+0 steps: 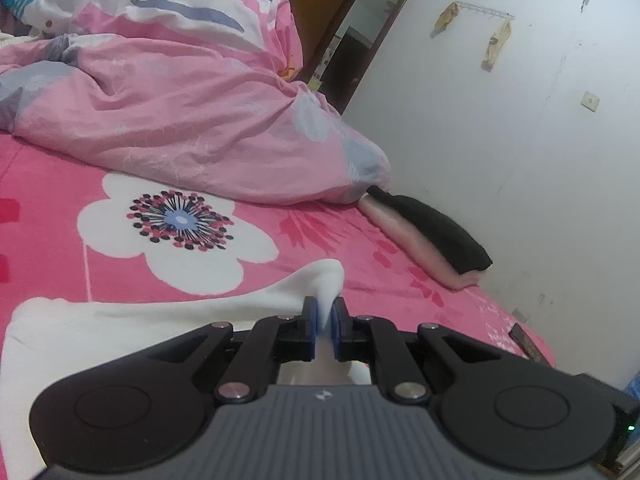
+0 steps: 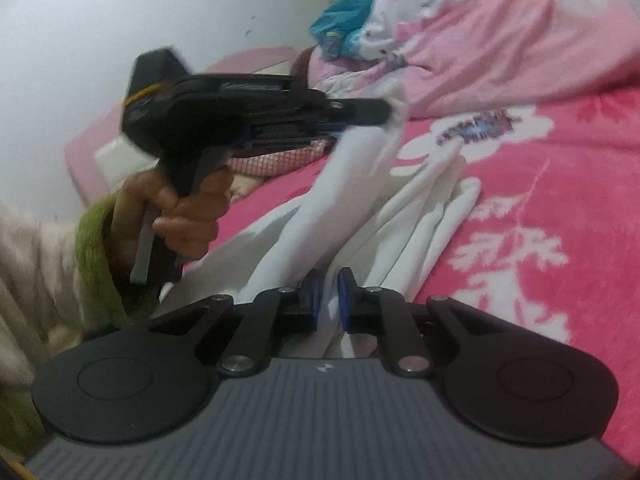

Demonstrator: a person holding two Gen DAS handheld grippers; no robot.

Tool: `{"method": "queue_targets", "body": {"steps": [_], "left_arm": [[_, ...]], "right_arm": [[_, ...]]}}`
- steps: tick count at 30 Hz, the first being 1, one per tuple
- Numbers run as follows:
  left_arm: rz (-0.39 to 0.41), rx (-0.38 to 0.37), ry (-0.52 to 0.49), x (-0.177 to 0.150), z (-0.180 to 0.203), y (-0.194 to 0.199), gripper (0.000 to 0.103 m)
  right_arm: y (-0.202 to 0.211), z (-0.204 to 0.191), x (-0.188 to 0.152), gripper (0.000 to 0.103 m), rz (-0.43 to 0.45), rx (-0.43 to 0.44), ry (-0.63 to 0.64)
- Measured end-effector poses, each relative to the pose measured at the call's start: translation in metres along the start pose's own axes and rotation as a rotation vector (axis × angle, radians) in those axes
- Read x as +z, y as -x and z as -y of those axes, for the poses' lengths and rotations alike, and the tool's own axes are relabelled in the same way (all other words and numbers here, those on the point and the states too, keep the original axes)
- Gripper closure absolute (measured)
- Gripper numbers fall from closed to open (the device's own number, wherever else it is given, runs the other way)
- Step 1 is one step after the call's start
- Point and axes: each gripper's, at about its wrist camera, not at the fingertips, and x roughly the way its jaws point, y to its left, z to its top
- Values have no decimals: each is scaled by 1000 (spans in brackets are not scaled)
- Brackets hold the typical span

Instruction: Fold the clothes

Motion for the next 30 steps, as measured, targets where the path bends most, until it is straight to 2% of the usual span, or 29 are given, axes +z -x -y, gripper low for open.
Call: {"method": "queue_targets", "body": {"steps": [3,5,11,14,16,18,21,25,30], "left_arm": [[-5,7,1,-2,-2,-4,94],[9,1,5,-2,-3,-1,94],[34,-6,-3,0,-3,9,94],[46,-12,4,0,-5,13,94],[55,-19,12,0,-6,16,94],[62,-26,17,-1,-7,19,94],[69,-30,22,-1,-8,22,94],[79,-39,34,-1,-11,26,94],[88,-51,36,-1,-14,31,94]], "right_arm": [[5,-8,-1,93,3,-25,116],[11,-7,0,92,15,-29,144],[31,24,14,92,128,10,29],[43,46,23,92,221,47,-90],[41,60,30,92,244,-4,-152],[28,68,42,92,189,-127,-159],[-1,74,55,94,95,-226,-144],[-33,70,62,95,18,-207,-101],[-46,57,63,95,36,-148,-62]]}}
